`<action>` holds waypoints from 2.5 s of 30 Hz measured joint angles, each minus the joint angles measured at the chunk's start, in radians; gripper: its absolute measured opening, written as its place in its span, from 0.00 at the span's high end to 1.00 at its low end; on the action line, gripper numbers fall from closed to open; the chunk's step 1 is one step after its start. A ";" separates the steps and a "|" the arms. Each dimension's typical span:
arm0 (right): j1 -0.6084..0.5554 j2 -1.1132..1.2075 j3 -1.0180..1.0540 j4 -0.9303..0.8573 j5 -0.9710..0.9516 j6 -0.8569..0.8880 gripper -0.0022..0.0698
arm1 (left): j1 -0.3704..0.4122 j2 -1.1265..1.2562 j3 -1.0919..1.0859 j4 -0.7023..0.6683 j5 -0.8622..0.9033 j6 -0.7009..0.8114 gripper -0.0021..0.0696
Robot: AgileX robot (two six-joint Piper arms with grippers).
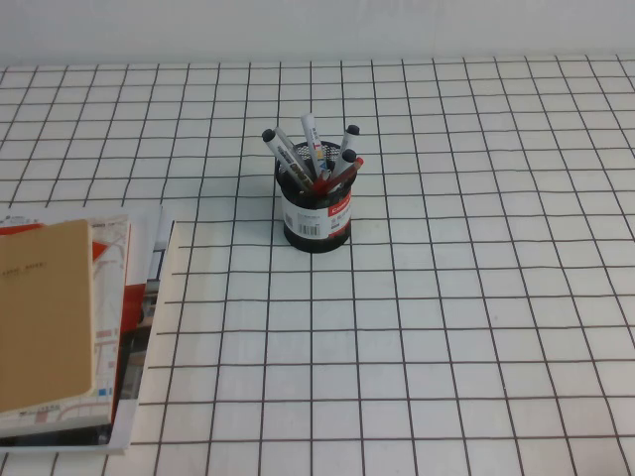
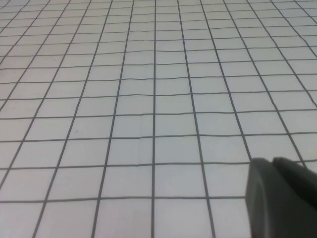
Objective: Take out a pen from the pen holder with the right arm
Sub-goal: 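Take a marker out of the pen holder and lay it on the table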
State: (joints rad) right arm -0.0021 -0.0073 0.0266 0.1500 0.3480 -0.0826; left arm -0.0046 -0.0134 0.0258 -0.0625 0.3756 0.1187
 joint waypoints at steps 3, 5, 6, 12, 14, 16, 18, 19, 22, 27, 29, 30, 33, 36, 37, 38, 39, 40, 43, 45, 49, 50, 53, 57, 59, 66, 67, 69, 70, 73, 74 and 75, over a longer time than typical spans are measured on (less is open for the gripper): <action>0.000 0.000 0.000 0.000 0.000 0.000 0.99 | 0.000 0.000 0.000 0.000 0.000 0.000 0.98; 0.000 0.000 0.000 0.000 0.000 0.000 0.99 | 0.000 0.000 0.000 0.000 0.000 0.000 0.98; 0.000 0.000 0.000 0.000 0.000 0.000 0.99 | 0.000 0.000 0.000 0.000 0.000 0.000 0.98; 0.000 0.000 0.000 0.000 0.000 0.000 0.99 | 0.000 0.000 0.000 0.000 0.000 0.000 0.98; 0.000 0.000 0.000 0.000 0.000 0.000 0.99 | 0.000 0.000 0.000 0.000 0.000 0.000 0.98; 0.000 0.000 0.000 0.000 0.000 0.000 0.99 | 0.000 0.000 0.000 0.000 0.000 0.000 0.98; 0.000 0.000 0.000 0.000 0.000 0.000 0.99 | 0.000 0.000 0.000 0.000 0.000 0.000 0.98; 0.000 0.000 0.000 0.000 0.000 0.000 0.99 | 0.000 0.000 0.000 0.000 0.000 0.000 0.98; 0.000 0.000 0.000 0.000 0.000 0.000 0.99 | 0.000 0.000 0.000 0.000 0.000 0.000 0.98; 0.000 0.000 0.000 0.000 0.000 0.000 0.99 | 0.000 0.000 0.000 0.000 0.000 0.000 0.98; 0.000 0.000 0.000 0.000 0.000 0.000 0.99 | 0.000 0.000 0.000 0.000 0.000 0.000 0.98; 0.000 0.000 0.000 0.000 0.000 0.000 0.99 | 0.000 0.000 0.000 0.000 0.000 0.000 0.98; 0.000 0.000 0.000 0.000 0.000 0.000 0.99 | 0.000 0.000 0.000 0.000 0.000 0.000 0.98; 0.000 0.000 0.000 0.000 0.000 0.000 0.99 | 0.000 0.000 0.000 0.000 0.000 0.000 0.98; 0.000 0.000 0.000 0.000 0.000 0.000 0.99 | 0.000 0.000 0.000 0.000 0.000 0.000 0.98; 0.000 0.000 0.000 0.000 -0.002 0.000 0.99 | 0.000 0.000 0.000 0.000 0.000 0.000 0.98; 0.000 0.000 0.000 0.000 -0.008 0.000 0.99 | 0.000 0.000 0.000 0.000 0.000 0.000 0.98; 0.000 0.000 0.000 0.000 -0.019 0.000 0.99 | 0.000 0.000 0.000 0.000 0.000 0.000 0.98; 0.000 0.000 0.000 0.032 -0.077 0.000 0.99 | 0.000 0.000 0.000 0.000 0.000 0.000 0.98; 0.000 0.000 0.000 0.096 -0.135 0.000 0.99 | 0.000 0.000 0.000 0.000 0.000 0.000 0.98; 0.000 0.000 0.000 0.308 -0.265 0.000 0.99 | 0.000 0.000 0.000 0.000 0.000 0.000 0.98; 0.000 0.000 0.000 0.364 -0.285 0.000 0.99 | 0.000 0.000 0.000 0.000 0.000 0.000 0.98; 0.000 0.000 0.000 0.459 -0.338 0.000 0.99 | 0.000 0.000 0.000 0.000 0.000 0.000 0.98; 0.000 0.000 0.000 0.492 -0.378 0.000 0.99 | 0.000 0.000 0.000 0.000 0.000 0.000 0.98; 0.000 0.000 0.000 0.501 -0.373 0.000 0.99 | 0.000 0.000 0.000 0.000 0.000 0.000 0.98; 0.000 0.048 -0.100 0.537 -0.202 0.002 0.99 | 0.000 0.000 0.000 0.000 0.000 0.000 0.98; 0.000 0.082 -0.138 0.531 -0.168 -0.003 0.99 | 0.000 0.000 0.000 0.000 0.000 0.000 0.98; 0.000 0.158 -0.208 0.521 -0.093 -0.023 0.99 | 0.000 0.000 0.000 0.000 0.000 0.000 0.98; 0.000 0.204 -0.246 0.519 -0.056 -0.032 0.99 | 0.000 0.000 0.000 0.000 0.000 0.000 0.98; 0.000 0.347 -0.352 0.503 0.036 -0.053 0.99 | 0.000 0.000 0.000 0.000 0.000 0.000 0.98; 0.000 0.385 -0.376 0.501 0.060 -0.064 0.99 | 0.000 0.000 0.000 0.000 0.000 0.000 0.98; 0.000 0.433 -0.404 0.499 0.087 -0.079 0.99 | 0.000 0.000 0.000 0.000 0.000 0.000 0.98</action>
State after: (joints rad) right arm -0.0021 0.4253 -0.3772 0.6486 0.4351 -0.1617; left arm -0.0046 -0.0134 0.0258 -0.0625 0.3756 0.1187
